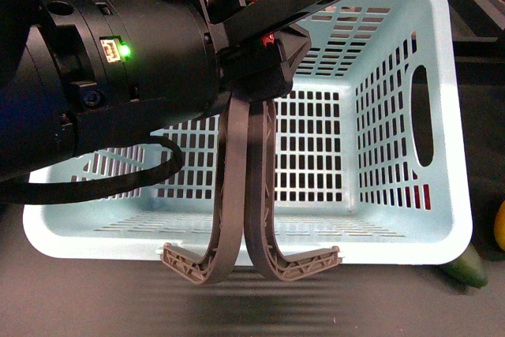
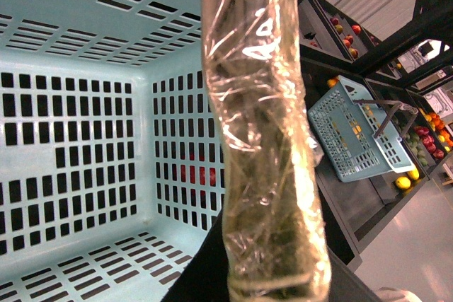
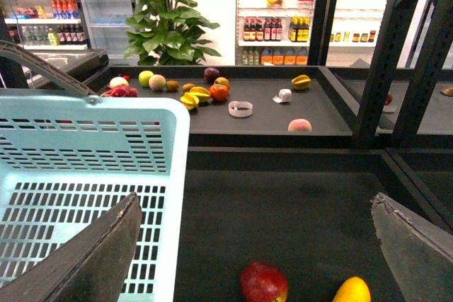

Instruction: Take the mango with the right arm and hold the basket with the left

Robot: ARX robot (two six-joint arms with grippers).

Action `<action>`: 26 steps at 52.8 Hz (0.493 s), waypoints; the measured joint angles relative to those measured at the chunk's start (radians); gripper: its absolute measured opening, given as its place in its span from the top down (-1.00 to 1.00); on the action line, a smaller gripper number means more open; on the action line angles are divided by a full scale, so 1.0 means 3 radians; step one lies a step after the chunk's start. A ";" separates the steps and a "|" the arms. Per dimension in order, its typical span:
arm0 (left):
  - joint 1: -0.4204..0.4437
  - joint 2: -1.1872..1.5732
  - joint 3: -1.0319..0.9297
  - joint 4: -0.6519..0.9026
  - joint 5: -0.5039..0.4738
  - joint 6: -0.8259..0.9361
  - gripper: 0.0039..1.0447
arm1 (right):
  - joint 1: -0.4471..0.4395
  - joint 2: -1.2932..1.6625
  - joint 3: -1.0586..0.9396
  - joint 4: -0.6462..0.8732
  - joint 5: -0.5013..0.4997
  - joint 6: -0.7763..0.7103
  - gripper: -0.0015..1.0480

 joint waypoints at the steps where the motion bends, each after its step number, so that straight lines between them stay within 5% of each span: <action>1: 0.0000 0.0000 0.0000 0.0000 0.0000 -0.0003 0.87 | 0.0000 0.0000 0.0000 0.0000 0.0000 0.0000 -0.85; 21: 0.0001 0.0000 0.0000 -0.0003 0.0006 -0.0005 0.87 | 0.0009 0.0046 0.0000 0.0048 0.0134 0.0033 -0.85; 26: 0.0001 0.0000 -0.0001 -0.0003 0.0006 -0.0011 0.87 | -0.0328 0.0738 0.0000 0.0699 0.0056 0.0221 -0.85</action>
